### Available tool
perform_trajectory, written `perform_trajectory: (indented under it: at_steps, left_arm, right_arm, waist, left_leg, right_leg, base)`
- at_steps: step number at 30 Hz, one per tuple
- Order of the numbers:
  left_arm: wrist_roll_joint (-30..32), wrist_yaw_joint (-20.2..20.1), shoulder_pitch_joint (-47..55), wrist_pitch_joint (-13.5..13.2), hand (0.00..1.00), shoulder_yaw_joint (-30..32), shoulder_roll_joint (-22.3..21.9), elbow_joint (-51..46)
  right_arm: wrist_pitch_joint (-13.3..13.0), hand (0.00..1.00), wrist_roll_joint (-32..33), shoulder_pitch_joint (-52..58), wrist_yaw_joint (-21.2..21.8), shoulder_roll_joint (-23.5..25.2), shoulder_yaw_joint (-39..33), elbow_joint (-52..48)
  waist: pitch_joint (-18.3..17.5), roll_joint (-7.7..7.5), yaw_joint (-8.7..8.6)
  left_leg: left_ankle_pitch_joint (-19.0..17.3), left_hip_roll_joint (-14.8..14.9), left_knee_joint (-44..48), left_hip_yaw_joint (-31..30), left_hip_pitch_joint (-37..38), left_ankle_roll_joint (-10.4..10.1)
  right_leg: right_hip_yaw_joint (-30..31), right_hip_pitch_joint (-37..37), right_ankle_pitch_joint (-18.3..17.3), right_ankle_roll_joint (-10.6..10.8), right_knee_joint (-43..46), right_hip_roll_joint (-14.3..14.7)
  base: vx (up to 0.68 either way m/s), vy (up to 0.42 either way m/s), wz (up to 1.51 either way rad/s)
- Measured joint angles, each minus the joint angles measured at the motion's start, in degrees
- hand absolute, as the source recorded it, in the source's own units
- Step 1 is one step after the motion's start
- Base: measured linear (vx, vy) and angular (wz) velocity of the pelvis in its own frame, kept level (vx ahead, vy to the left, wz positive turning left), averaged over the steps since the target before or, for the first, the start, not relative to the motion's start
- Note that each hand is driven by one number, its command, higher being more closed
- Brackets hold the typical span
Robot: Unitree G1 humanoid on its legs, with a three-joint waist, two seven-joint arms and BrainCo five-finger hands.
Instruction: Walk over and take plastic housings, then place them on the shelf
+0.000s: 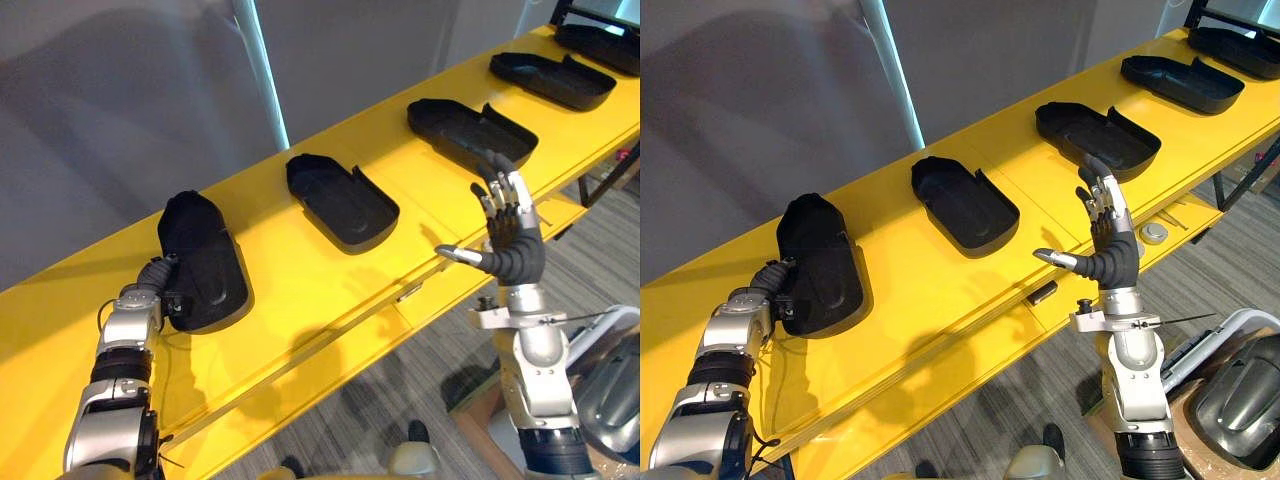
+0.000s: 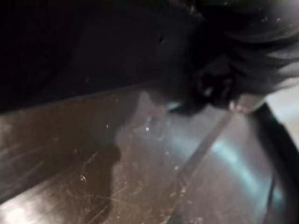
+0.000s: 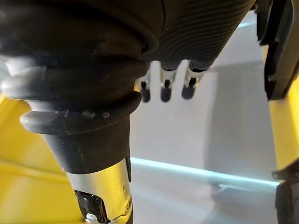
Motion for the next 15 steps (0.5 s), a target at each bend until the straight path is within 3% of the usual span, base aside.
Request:
perform_trajectory:
  at_steps: [9,15]
  left_arm:
    - [0.15,0.10,0.56,-0.74,0.00,0.02,-0.16,0.01]
    - [1.09,3.49,0.64,-1.06,0.00,0.02,-0.74,-0.38]
  right_arm:
    - [-0.01,0.00,-0.05,0.00,0.10,0.04,1.50,0.53]
    - [-0.03,0.00,-0.19,0.00,-1.00,0.29,1.50,0.55]
  waist:
    - [0.00,-0.01,0.02]
    - [0.00,-0.01,0.03]
  left_leg:
    - [0.67,0.00,-1.16,0.16,0.72,0.04]
    - [1.24,0.03,-2.16,0.17,0.90,-0.10]
  right_leg:
    - [0.06,0.09,-0.01,0.02,0.04,-0.09]
    - [-0.01,-0.04,0.02,0.03,-0.08,0.06]
  base:
    - [0.00,0.000,0.00]
    - [0.00,0.000,0.00]
